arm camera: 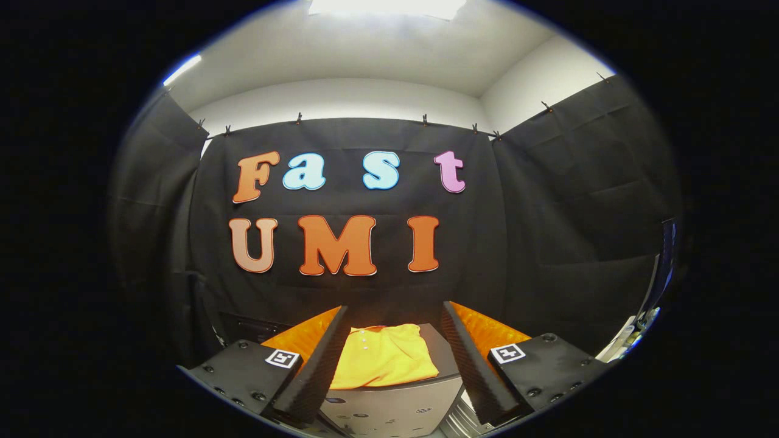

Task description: Put the clothes into the washing machine and then close the washing machine lid.

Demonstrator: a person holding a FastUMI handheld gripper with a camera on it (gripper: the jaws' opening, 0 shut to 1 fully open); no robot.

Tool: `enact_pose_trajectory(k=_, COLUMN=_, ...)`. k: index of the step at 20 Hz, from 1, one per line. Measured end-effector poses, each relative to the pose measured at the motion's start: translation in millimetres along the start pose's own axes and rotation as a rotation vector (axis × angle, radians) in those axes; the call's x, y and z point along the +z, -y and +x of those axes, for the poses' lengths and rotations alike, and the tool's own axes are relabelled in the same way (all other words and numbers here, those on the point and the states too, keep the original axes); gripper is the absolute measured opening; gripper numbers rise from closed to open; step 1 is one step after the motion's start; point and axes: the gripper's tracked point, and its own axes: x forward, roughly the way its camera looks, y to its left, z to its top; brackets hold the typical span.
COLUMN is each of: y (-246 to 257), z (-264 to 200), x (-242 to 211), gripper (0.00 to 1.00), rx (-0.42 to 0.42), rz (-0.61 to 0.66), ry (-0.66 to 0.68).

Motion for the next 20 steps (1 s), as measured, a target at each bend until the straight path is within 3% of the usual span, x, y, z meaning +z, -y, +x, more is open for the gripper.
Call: enact_pose_trajectory(k=20, y=-10, z=-3, x=3, gripper=0.98, rx=-0.004, rz=-0.009, ry=0.006)
